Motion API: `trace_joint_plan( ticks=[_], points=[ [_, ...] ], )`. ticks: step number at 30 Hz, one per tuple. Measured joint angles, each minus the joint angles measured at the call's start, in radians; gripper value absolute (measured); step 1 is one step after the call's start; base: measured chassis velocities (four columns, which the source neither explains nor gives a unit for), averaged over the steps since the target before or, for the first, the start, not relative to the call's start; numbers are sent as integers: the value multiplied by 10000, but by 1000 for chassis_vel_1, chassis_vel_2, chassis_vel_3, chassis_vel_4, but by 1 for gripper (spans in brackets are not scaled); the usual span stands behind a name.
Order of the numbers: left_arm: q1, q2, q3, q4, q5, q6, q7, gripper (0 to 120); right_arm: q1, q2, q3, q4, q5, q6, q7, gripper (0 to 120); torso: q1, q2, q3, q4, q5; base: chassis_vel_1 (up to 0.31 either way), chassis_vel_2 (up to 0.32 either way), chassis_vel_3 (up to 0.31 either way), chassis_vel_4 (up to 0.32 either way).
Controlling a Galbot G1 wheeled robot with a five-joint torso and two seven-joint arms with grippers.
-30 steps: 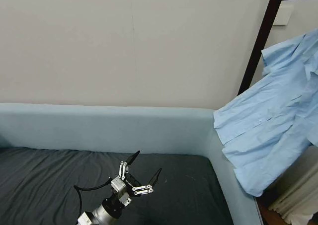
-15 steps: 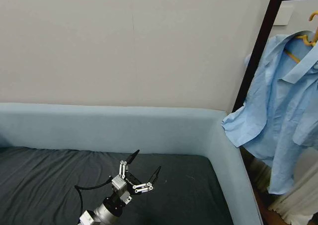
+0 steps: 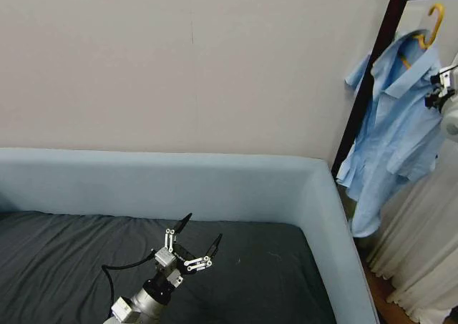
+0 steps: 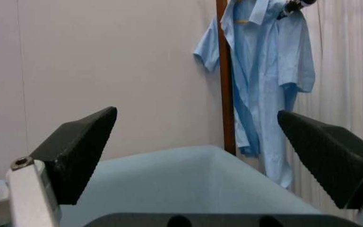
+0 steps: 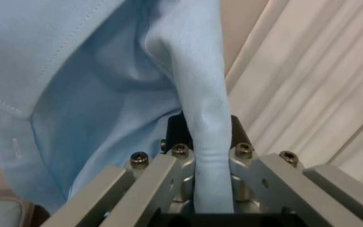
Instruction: Pick up the clothes from the sofa and hang them on the clothes hanger.
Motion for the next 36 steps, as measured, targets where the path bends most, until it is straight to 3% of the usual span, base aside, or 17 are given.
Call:
trace_joint_plan(
  ticks=[5, 11, 36],
  points=[
    [-46, -126, 97, 33, 1, -5, 5, 100, 1667, 825, -1341, -986, 606, -360, 513, 1, 1, 0, 0, 3, 1, 0, 0, 0, 0],
    [52, -165, -30, 0, 1, -73, 6, 100, 2281, 1440, -1464, -1516, 1476, -558, 1242, 1, 0, 0, 0, 7, 1, 0, 0, 0, 0],
    [306, -331, -136, -310, 218, -97, -43, 100, 3069, 1772, -1683, -2486, 4935, -622, 3015, 1, -1, 1, -1, 6, 3, 0, 0, 0, 0]
  ],
)
